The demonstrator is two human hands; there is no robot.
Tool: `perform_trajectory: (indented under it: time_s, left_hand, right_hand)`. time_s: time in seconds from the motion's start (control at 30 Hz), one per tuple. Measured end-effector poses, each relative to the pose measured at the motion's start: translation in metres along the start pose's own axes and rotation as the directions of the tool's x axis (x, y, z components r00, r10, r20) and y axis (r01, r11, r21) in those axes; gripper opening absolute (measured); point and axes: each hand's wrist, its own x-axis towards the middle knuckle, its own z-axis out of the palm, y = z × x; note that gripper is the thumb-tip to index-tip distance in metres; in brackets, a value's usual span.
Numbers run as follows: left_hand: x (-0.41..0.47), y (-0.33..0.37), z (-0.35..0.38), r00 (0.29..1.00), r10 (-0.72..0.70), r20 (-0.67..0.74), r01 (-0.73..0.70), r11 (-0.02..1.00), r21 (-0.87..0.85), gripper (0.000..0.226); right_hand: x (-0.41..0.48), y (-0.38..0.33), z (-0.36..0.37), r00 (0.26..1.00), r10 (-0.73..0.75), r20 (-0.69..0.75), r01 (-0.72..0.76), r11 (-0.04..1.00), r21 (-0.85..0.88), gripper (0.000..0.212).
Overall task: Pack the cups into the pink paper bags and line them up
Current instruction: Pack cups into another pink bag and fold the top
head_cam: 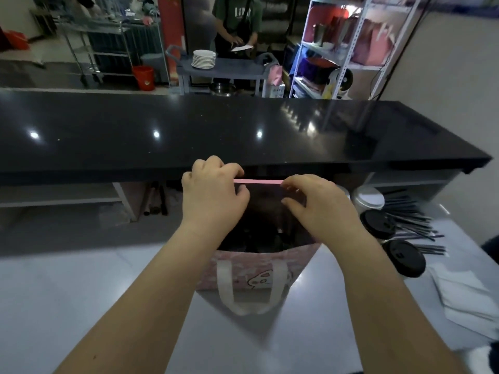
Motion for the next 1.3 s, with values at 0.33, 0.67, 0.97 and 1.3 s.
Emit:
perform_trajectory:
  time_s: [0.33, 0.67, 0.97, 1.3]
  left_hand:
    - [0.006, 0.131, 0.068, 0.957, 0.26, 0.127, -0.253, 0.965, -0.068, 0.035]
    - [-0.006, 0.275, 0.149, 0.908, 0.332, 0.257, -0.299, 0.941, -0.159, 0.036]
    - [-0.08, 0.401, 0.245, 0.771, 0.461, 0.439, -0.315, 0.875, -0.367, 0.04]
    - [-0.129, 0.419, 0.315, 0.693, 0.232, 0.683, -0.198, 0.972, -0.129, 0.048]
  right_hand:
    - [-0.043, 0.1, -0.044, 0.978, 0.198, -0.068, -0.205, 0.971, -0.122, 0.025]
    - [-0.109, 0.255, -0.104, 0.934, 0.339, -0.11, -0.349, 0.933, -0.09, 0.026]
    - [-0.191, 0.402, -0.095, 0.834, 0.549, 0.062, -0.549, 0.836, -0.014, 0.024]
    - [-0.241, 0.482, -0.03, 0.763, 0.574, 0.299, -0.564, 0.816, -0.127, 0.041]
